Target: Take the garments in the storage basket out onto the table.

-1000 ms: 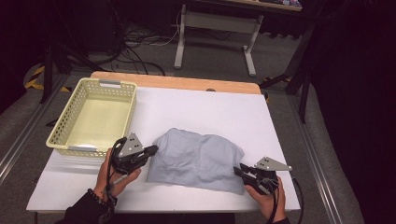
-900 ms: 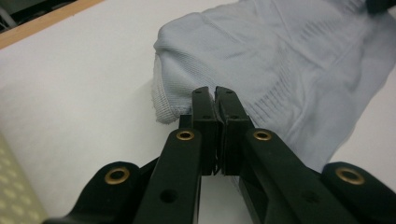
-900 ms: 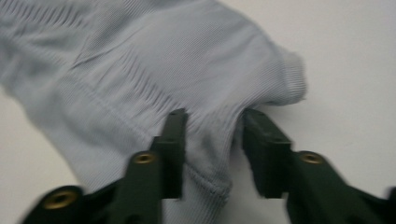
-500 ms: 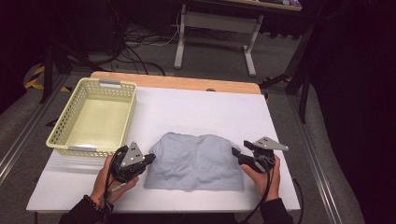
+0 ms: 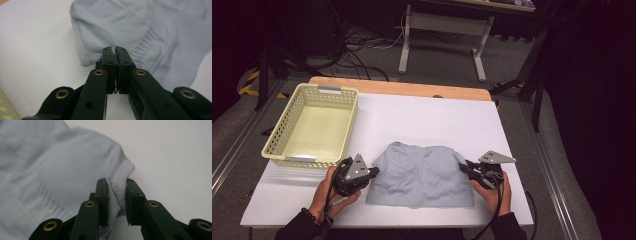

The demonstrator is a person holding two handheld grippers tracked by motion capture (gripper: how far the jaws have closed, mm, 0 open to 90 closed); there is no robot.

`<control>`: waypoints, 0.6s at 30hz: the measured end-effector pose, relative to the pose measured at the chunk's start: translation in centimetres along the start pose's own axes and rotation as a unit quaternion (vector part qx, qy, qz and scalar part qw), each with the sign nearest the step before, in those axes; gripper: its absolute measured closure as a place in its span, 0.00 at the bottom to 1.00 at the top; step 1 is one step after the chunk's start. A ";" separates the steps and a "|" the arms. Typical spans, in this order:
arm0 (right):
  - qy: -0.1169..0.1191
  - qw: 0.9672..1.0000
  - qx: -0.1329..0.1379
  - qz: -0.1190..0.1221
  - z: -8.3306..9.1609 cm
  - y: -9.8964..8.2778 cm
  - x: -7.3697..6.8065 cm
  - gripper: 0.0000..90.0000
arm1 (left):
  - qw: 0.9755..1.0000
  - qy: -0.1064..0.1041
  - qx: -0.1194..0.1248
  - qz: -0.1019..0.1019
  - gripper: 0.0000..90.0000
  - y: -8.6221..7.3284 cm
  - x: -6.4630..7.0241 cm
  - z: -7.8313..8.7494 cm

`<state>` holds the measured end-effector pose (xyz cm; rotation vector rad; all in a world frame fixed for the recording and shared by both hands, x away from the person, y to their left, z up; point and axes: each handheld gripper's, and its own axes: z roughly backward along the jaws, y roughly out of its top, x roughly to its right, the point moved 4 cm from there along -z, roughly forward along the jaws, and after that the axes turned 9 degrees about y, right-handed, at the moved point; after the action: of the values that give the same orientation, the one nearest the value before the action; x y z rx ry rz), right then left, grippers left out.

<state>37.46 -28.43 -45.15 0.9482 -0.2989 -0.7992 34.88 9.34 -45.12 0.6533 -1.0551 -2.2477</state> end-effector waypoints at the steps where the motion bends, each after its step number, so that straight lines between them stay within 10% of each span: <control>1: 0.000 1.000 0.000 0.000 0.0 0.0 0.0 0.83 | 1.000 0.000 0.000 0.000 0.97 0.0 0.0 0.0; 6: -0.019 0.997 0.067 0.018 2.8 1.5 -1.4 0.83 | 1.000 -0.010 0.024 0.005 0.97 0.9 0.1 1.1; 18: -0.019 1.000 0.011 0.017 1.9 -1.5 -2.8 0.84 | 1.000 -0.004 0.030 -0.005 0.92 1.0 0.5 1.0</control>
<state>33.84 -28.06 -45.01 0.9475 -0.3578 -0.7848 34.14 9.00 -43.84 0.6763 -1.1301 -2.2365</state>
